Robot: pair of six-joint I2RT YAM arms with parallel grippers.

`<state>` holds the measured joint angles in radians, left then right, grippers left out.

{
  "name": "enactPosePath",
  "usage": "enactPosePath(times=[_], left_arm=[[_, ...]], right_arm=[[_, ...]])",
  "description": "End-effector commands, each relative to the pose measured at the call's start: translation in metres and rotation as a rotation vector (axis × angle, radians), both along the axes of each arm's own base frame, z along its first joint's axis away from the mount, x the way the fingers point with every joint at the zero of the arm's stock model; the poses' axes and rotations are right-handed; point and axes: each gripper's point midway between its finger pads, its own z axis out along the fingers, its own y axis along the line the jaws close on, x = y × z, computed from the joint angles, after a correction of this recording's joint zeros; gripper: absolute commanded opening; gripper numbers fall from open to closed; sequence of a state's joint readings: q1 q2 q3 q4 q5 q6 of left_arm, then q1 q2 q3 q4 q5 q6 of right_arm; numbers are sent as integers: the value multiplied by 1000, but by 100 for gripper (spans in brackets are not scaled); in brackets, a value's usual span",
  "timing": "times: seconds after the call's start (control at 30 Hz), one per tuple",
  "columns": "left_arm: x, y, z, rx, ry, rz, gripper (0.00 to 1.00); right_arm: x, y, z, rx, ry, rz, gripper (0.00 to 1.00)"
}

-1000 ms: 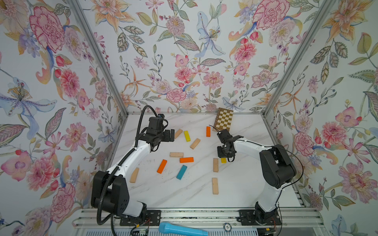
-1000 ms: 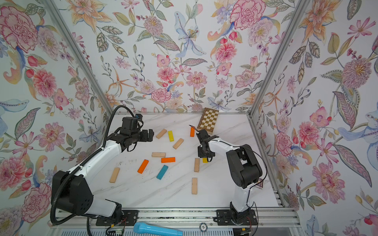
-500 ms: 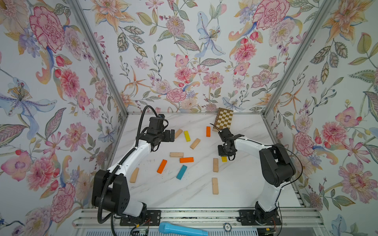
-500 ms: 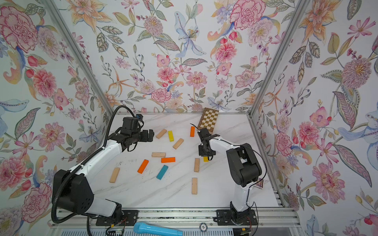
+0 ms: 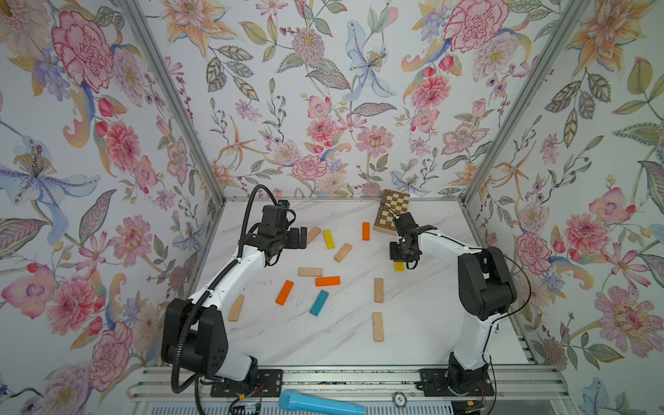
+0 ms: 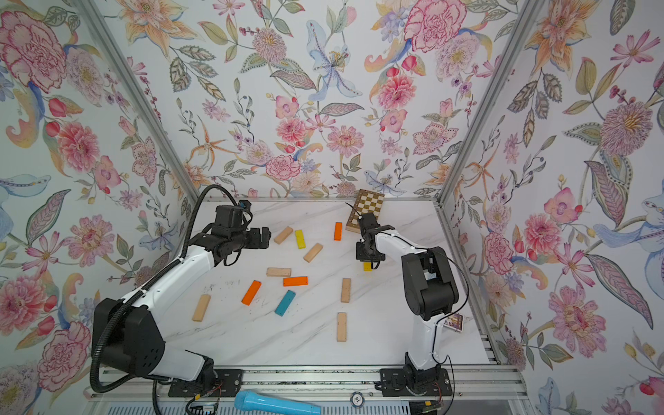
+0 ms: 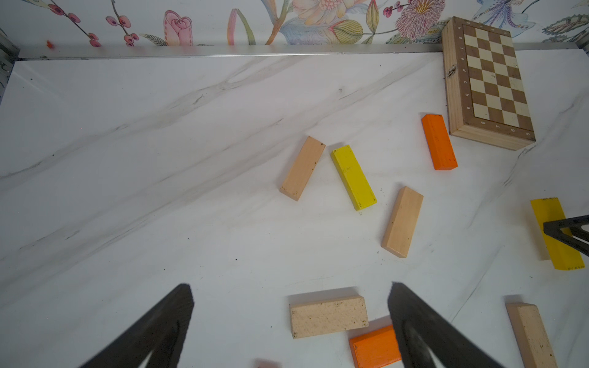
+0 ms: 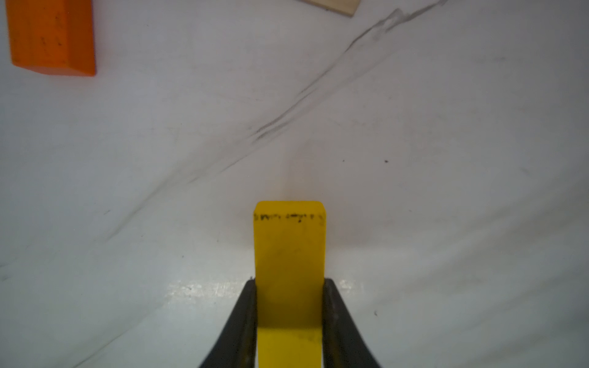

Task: Assemble the number 6 with building blocks
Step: Move the building block to the center of the board.

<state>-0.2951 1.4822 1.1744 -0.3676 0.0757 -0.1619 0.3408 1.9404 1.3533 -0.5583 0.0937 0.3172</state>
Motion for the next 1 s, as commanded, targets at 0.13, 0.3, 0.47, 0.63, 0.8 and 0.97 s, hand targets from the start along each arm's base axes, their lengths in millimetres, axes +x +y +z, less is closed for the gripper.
enactPosePath(times=[0.13, 0.3, 0.47, 0.63, 0.8, 0.97], left_arm=[[-1, -8, 4, -7, 9, -33, 99], [-2, -9, 7, -12, 4, -37, 99], [-3, -10, 7, -17, 2, -40, 99], [-3, -11, 9, -21, -1, -43, 99], [-4, -11, 10, -21, -7, -44, 99], [-4, -10, 12, -21, -9, -44, 99]], right_arm=[[4, 25, -4, 6, 48, 0, 25], [7, 38, -9, 13, 73, -8, 25], [8, 50, -15, 29, 99, -23, 26], [10, 55, -18, 14, 113, -30, 27], [10, 60, -18, 0, 116, -33, 26], [7, 66, -16, -8, 117, -36, 27]])
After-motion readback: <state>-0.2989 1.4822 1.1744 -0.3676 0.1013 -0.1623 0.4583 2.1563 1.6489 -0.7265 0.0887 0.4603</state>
